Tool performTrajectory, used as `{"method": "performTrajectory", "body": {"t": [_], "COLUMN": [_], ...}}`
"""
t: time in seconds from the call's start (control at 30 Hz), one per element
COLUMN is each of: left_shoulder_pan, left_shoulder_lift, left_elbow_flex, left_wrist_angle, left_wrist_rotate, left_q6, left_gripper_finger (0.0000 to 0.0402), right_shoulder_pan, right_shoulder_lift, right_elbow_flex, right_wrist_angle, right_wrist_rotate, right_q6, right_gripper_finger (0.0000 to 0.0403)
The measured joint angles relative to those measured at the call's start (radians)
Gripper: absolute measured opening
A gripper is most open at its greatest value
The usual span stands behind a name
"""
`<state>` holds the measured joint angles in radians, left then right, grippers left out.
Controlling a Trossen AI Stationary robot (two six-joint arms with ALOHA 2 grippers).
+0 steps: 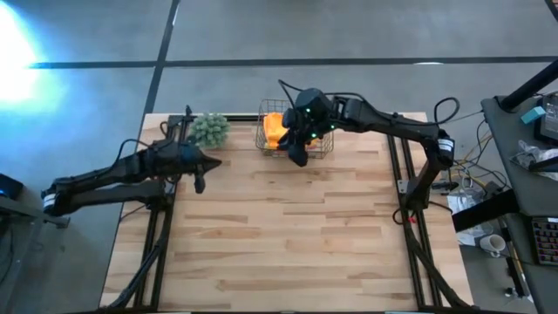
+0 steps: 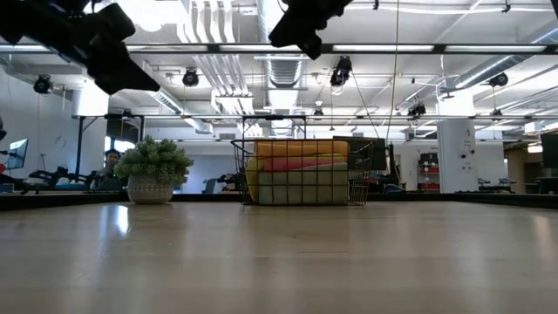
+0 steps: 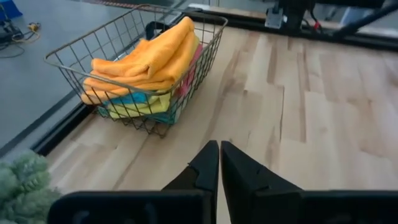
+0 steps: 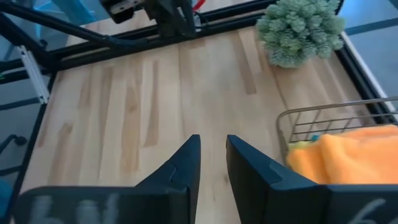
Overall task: Fold microfiber towels
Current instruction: Return to Home Position
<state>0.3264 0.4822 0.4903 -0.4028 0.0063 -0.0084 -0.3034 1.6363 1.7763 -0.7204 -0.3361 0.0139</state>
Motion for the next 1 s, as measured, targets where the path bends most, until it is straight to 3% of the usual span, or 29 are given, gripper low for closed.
{"method": "performTrajectory", "body": {"t": [0.4, 0.67, 1.0], "left_shoulder_pan": [-0.001, -0.001, -0.001], "left_shoulder_lift": [-0.270, -0.467, -0.404], "left_elbow_flex": [-0.213, -0.321, -0.409], "left_wrist_angle": [0.083, 0.089, 0.205], "left_wrist_rotate": [0.005, -0.005, -0.073], "left_q6": [-0.095, -0.145, -0.229], "left_gripper_finger": [0.0000, 0.0000, 0.0000], "right_shoulder_pan": [0.013, 0.003, -0.009], "right_shoulder_lift": [-0.006, -0.109, -0.367], "right_elbow_flex": [0.000, 0.000, -0.039], "right_wrist_angle": [-0.001, -0.009, -0.050], "right_wrist_rotate": [0.026, 0.026, 0.113], "right_q6": [0.028, 0.012, -0.089], "right_gripper_finger": [0.0066, 0.0064, 0.0059]}}
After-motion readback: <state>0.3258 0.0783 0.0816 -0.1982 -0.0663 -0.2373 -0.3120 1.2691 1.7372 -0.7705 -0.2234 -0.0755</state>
